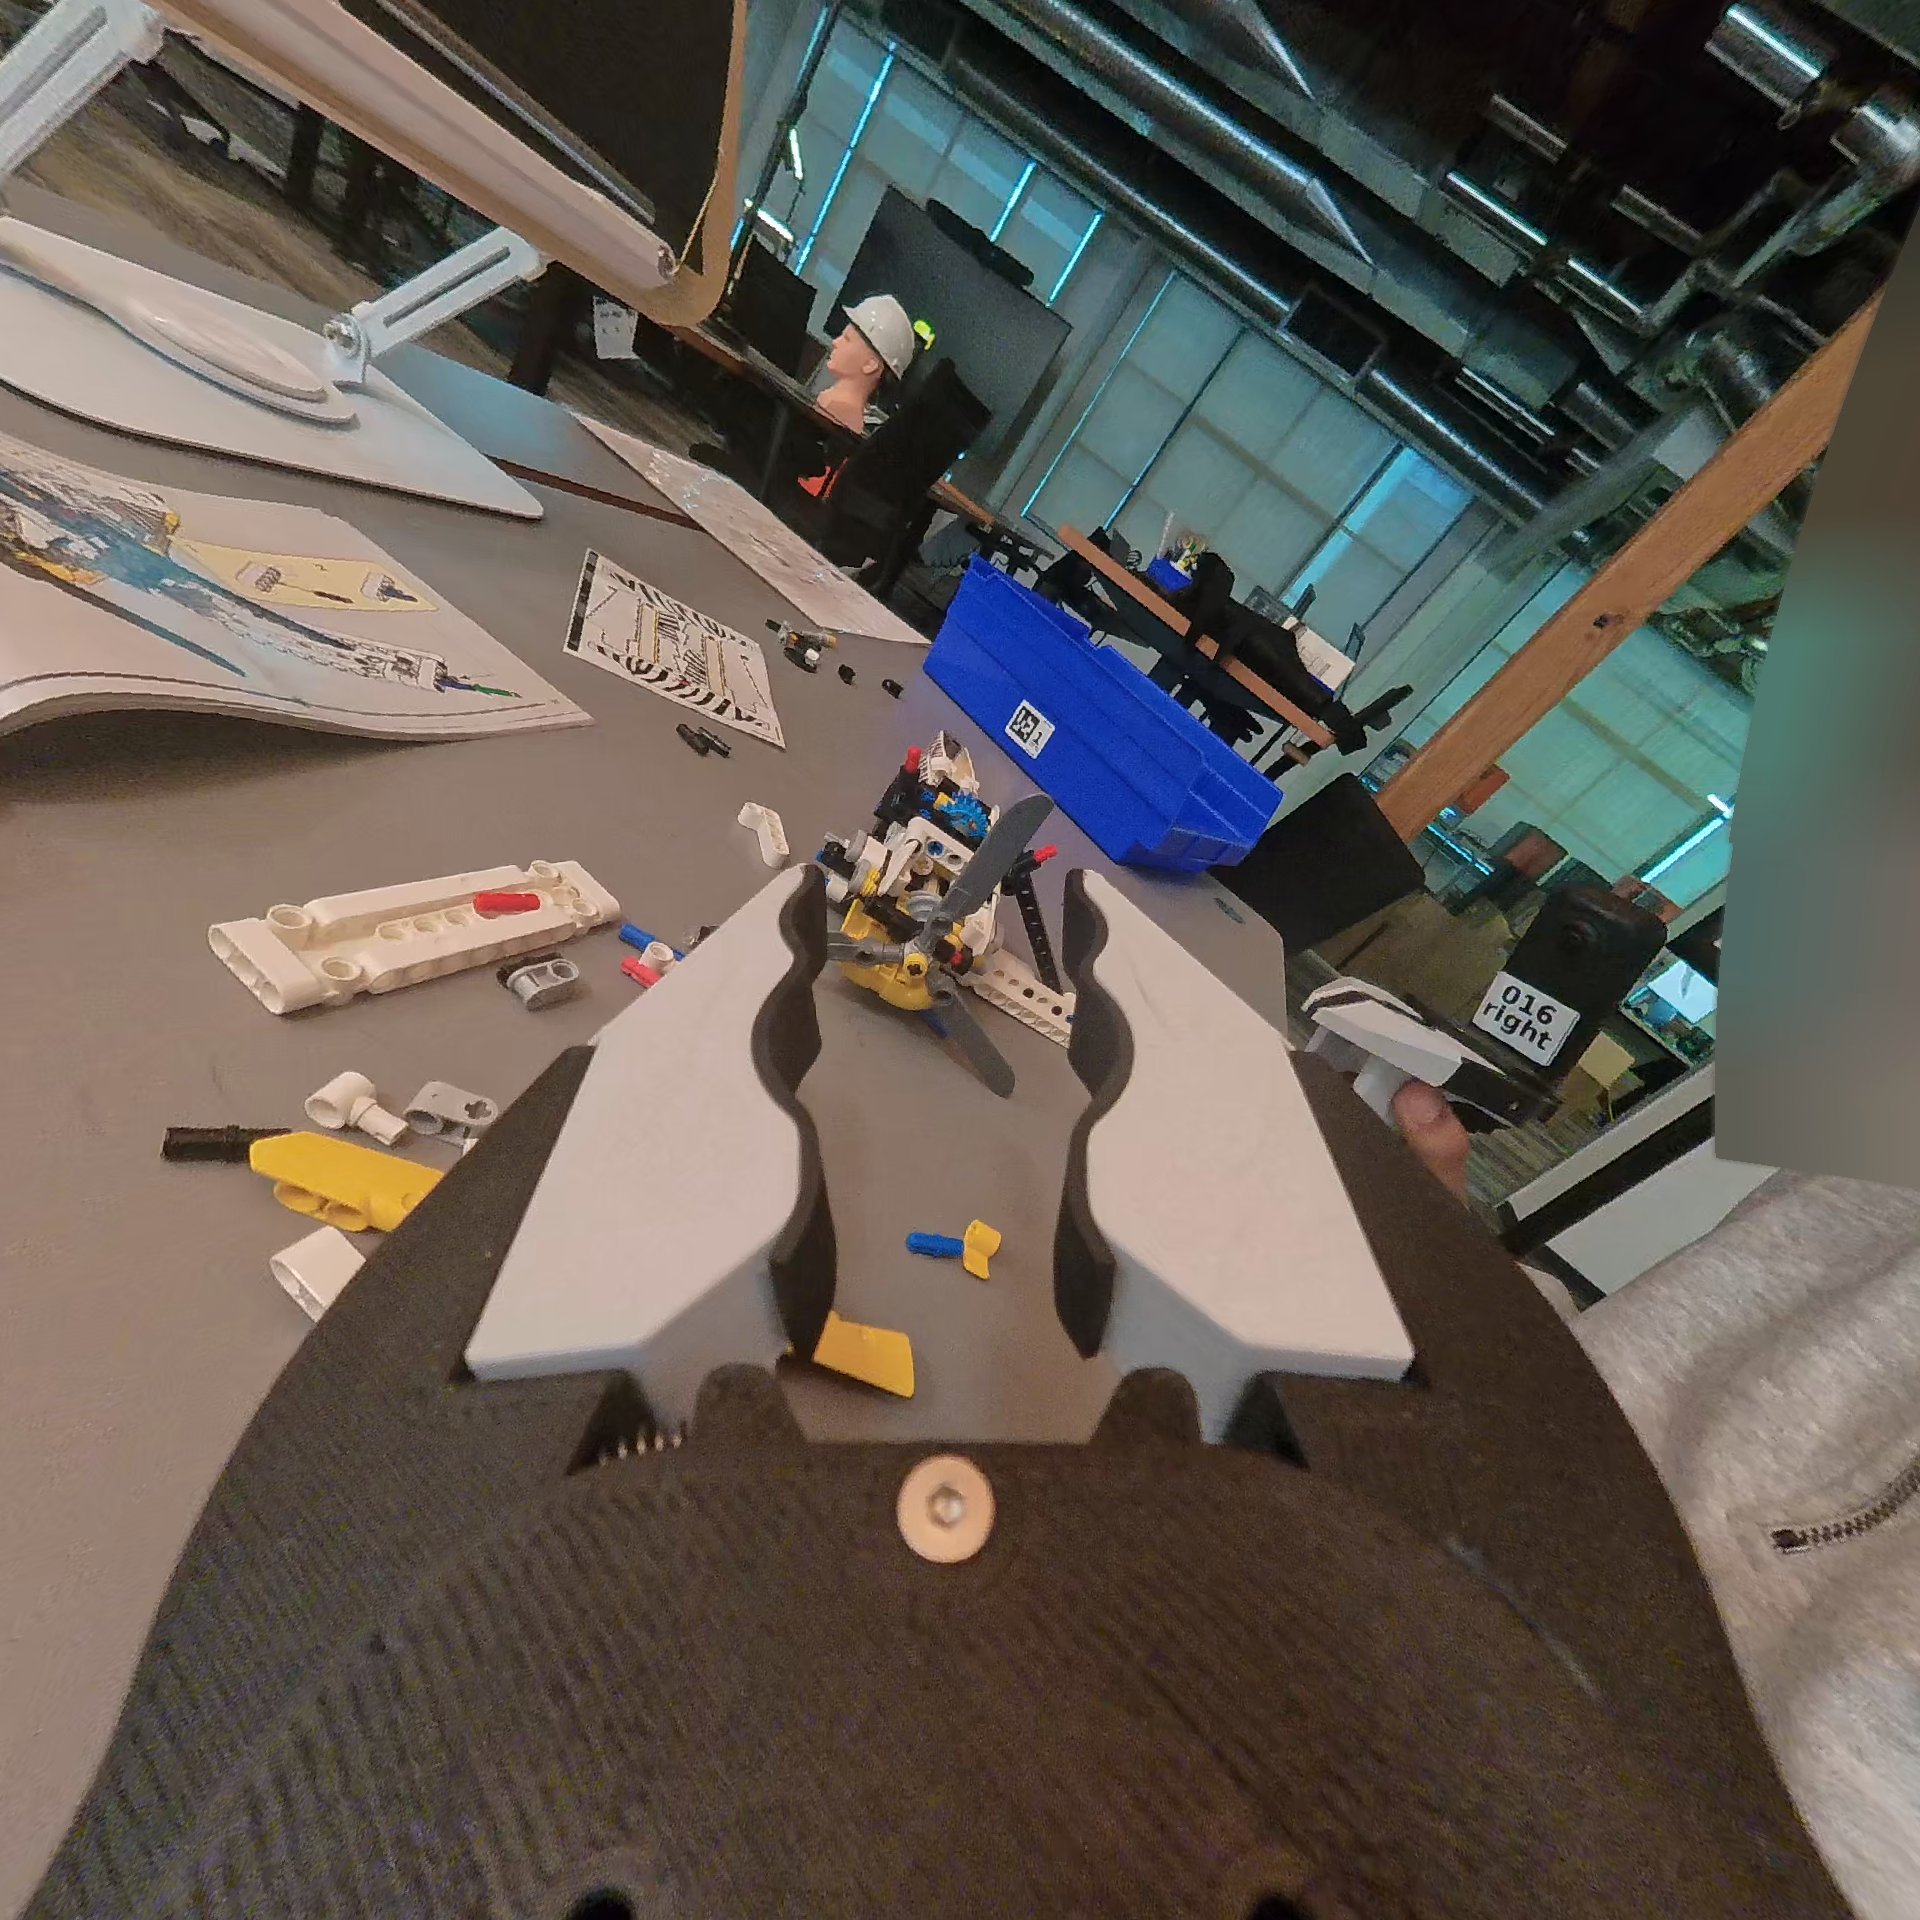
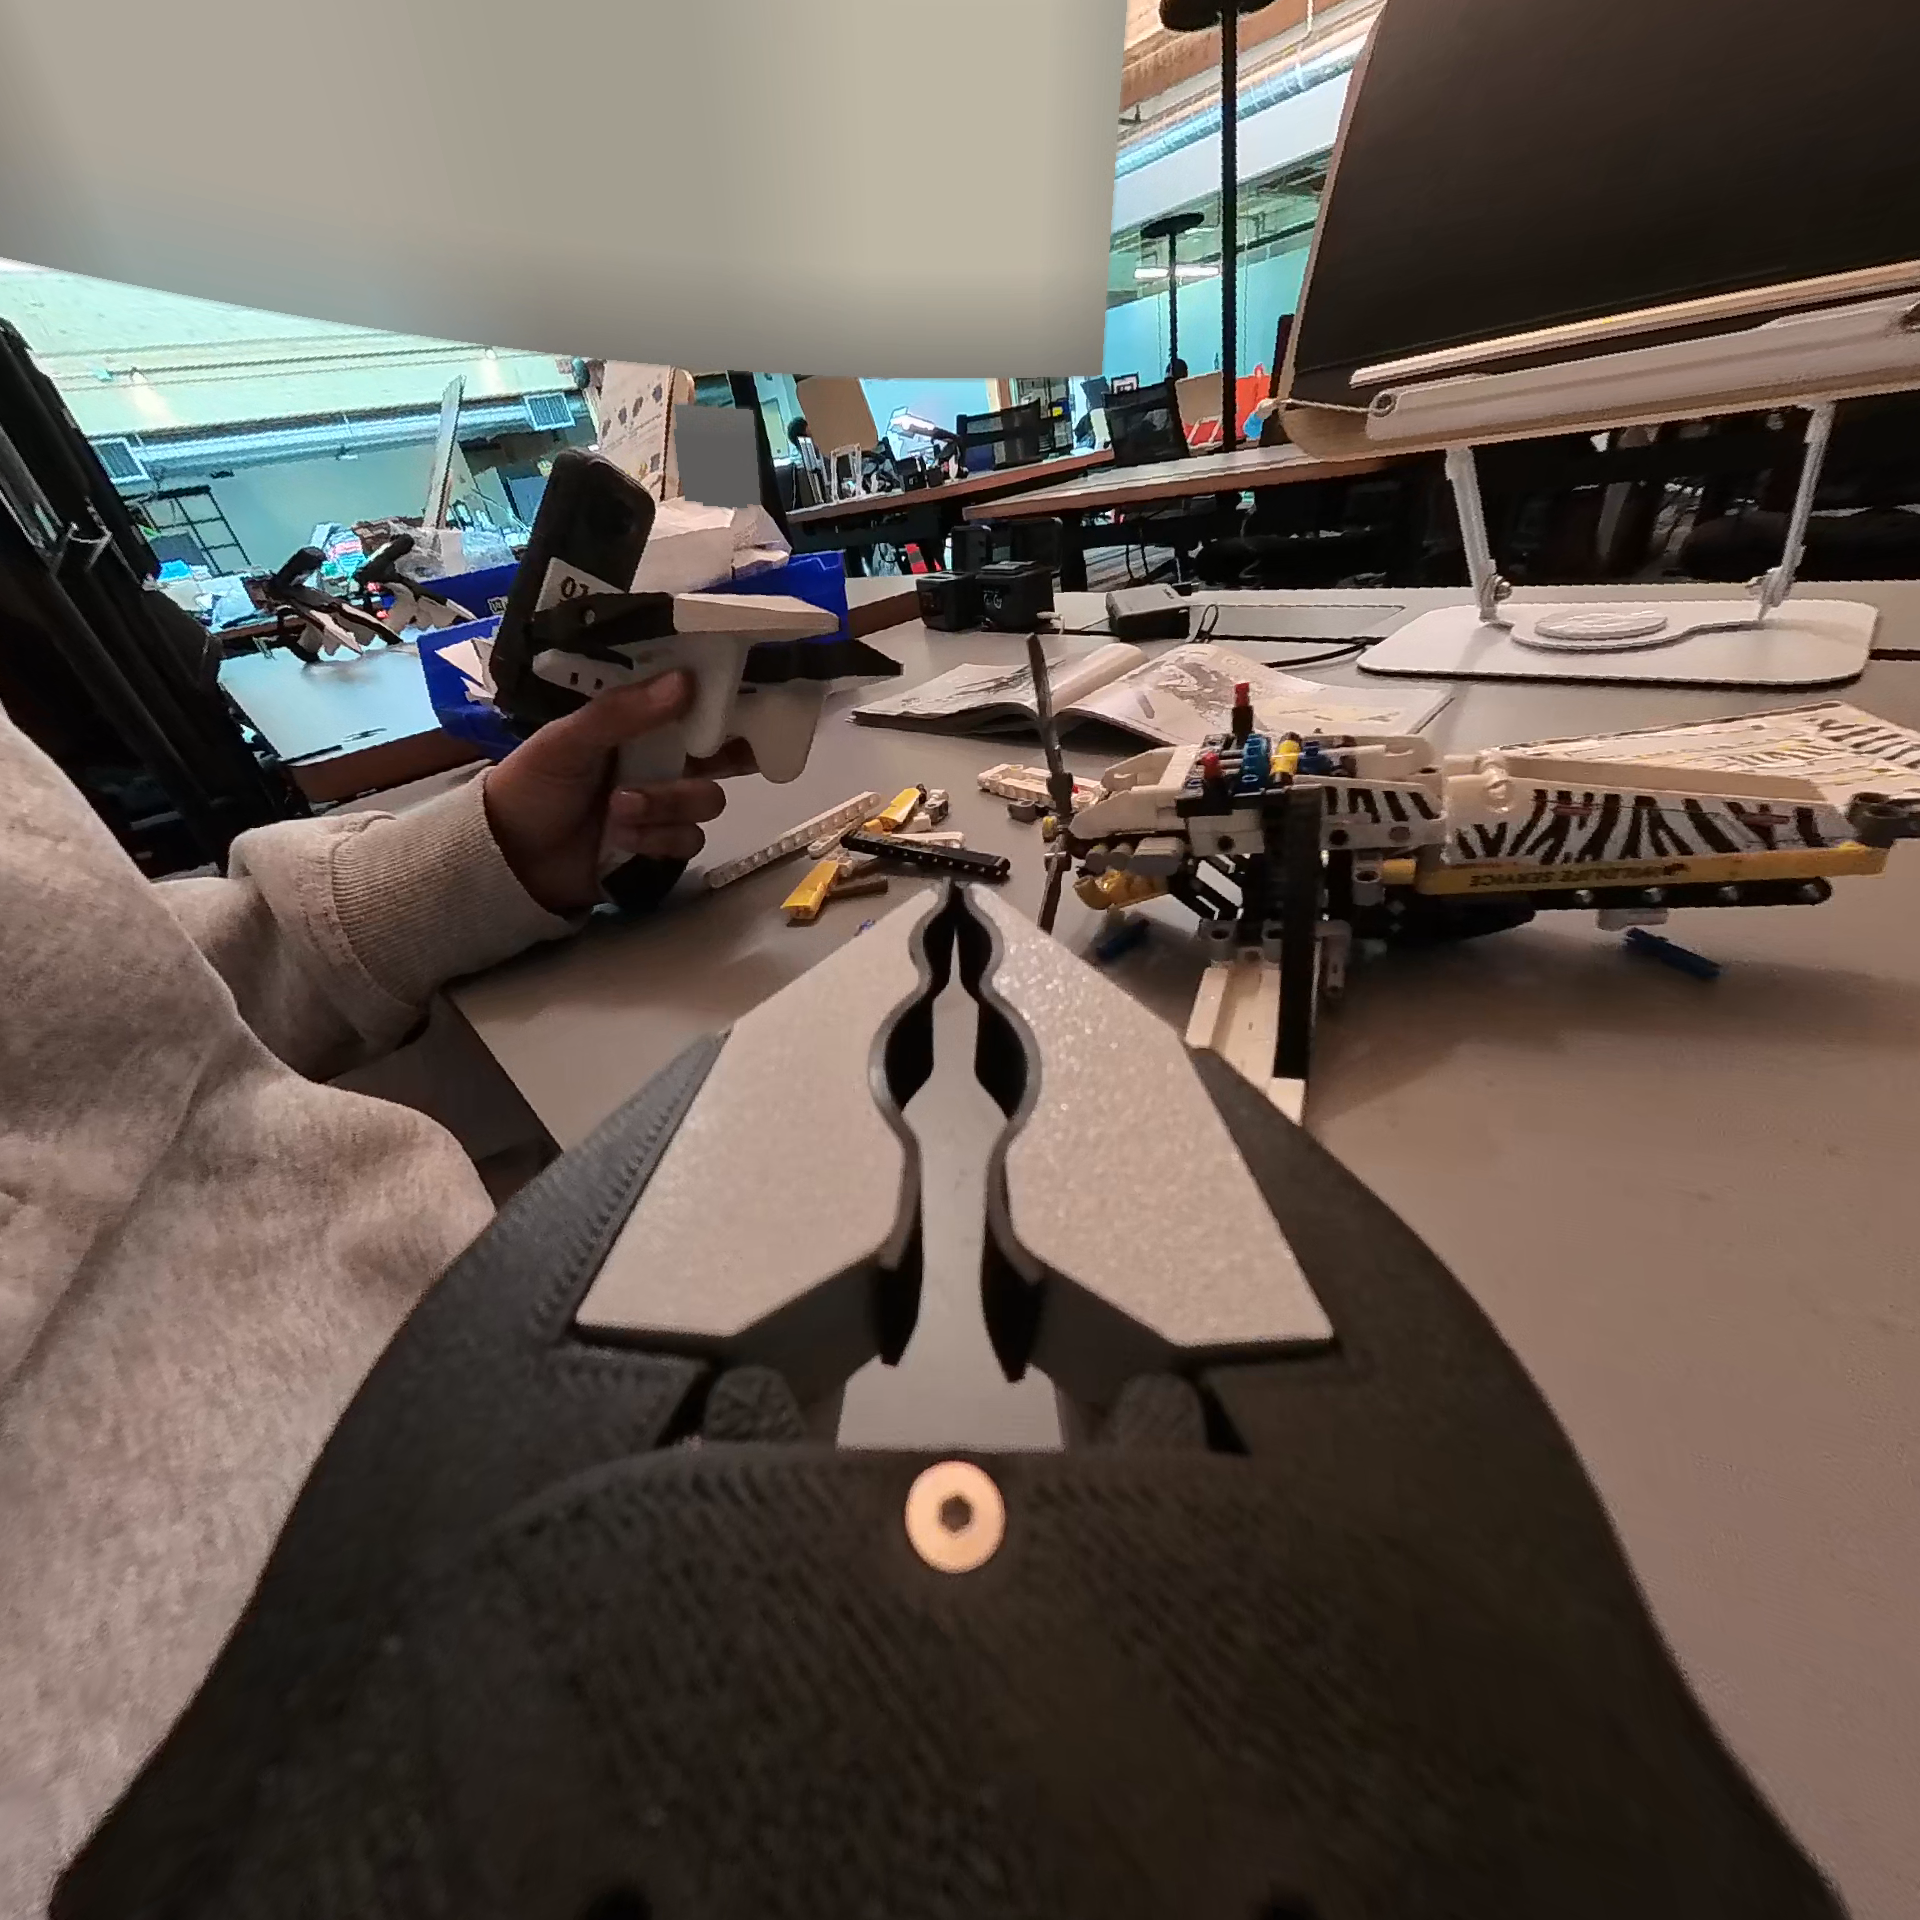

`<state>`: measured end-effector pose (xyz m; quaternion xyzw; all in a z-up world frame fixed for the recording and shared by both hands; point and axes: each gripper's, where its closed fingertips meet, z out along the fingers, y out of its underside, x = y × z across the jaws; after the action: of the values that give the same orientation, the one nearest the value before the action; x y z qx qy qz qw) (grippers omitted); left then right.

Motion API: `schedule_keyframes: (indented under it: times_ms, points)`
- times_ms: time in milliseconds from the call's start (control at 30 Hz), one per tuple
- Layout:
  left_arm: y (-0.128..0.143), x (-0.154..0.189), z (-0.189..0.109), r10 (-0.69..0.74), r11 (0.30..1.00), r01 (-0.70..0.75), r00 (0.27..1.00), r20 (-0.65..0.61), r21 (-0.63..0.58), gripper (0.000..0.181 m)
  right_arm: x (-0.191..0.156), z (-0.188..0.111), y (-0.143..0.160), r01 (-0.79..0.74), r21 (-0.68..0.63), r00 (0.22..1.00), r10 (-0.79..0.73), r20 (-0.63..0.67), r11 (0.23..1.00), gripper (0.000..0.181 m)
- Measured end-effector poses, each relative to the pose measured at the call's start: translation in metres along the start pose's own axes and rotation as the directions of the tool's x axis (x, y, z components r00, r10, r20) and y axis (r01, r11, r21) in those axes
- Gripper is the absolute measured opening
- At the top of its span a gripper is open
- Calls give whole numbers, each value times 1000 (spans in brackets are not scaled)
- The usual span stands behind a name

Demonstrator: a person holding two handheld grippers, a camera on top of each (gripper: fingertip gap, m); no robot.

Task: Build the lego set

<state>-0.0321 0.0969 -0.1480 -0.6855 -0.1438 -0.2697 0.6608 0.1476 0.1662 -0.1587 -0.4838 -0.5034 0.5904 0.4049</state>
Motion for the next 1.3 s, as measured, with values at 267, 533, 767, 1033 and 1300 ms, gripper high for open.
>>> schedule_keyframes:
  times_ms: [267,533,767,1033,1300]
  points:
    - [0,1,0,2,1000,-2,1000,-2,-2,45,0,0,0,-1,4,1000,1,-1,1000,0]
    - [1,1,0,8,1000,-8,1000,1,-5,45,0,0,-1,2,7,1000,-2,1,1000,0]
    - [2,1,1,12,1000,-12,1000,2,-10,45,0,-1,-1,4,8,1000,-4,1,1000,0]
    - [3,1,1,17,1000,-17,1000,4,-15,45,-1,-1,-1,9,15,1000,-9,3,1000,0]
    - [3,2,1,23,1000,-23,1000,5,-18,44,33,-66,-65,-134,430,990,140,17,893,0]
